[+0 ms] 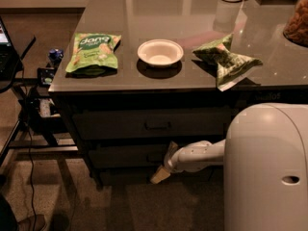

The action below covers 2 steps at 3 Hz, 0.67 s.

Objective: Open middle drawer

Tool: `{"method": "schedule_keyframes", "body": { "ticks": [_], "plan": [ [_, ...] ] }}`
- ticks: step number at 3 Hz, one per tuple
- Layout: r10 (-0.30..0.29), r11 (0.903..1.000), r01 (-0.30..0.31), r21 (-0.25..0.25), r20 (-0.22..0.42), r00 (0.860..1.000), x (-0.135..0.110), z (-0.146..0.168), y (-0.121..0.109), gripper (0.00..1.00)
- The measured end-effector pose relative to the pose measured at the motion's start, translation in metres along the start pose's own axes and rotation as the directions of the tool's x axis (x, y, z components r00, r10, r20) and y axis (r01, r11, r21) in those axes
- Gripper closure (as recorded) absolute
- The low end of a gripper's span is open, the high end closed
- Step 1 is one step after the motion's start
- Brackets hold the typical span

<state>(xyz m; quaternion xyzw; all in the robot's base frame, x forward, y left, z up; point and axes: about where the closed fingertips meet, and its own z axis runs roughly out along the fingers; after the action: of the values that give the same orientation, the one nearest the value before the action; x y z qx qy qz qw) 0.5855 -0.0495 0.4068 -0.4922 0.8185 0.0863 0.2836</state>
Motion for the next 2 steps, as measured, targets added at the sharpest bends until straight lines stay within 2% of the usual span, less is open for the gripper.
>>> {"method": "schedule_keyframes", "body": {
  "ticks": [1,2],
  "plan": [
    [-0.015,0.9997,0.015,0.02,-0.009,1.0,0.017,-0.002,-0.013,0.0],
    [-0.033,0.9965,0.034,0.077,-0.011,0.999,0.041,-0.008,-0.04,0.0]
  ]
}}
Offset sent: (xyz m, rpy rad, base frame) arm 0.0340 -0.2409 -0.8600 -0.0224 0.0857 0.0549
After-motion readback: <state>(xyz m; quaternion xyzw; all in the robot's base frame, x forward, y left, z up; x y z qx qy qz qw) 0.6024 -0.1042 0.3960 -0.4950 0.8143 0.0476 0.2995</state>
